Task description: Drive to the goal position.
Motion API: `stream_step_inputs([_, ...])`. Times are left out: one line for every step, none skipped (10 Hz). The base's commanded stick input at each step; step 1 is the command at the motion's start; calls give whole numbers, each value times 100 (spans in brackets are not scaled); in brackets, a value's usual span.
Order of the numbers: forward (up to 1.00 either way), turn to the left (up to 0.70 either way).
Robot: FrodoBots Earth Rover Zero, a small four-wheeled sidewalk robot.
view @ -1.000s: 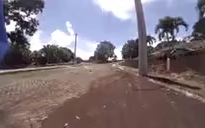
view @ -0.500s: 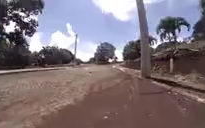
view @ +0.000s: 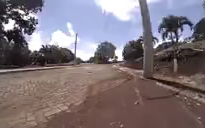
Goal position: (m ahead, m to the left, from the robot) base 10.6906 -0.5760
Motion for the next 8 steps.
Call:
stream_step_inputs([50,0])
stream_step_inputs([50,0])
stream_step_inputs([50,0])
stream_step_inputs([50,0])
stream_step_inputs([50,0])
stream_step_inputs([50,0])
stream_step_inputs([50,0])
stream_step_inputs([50,0])
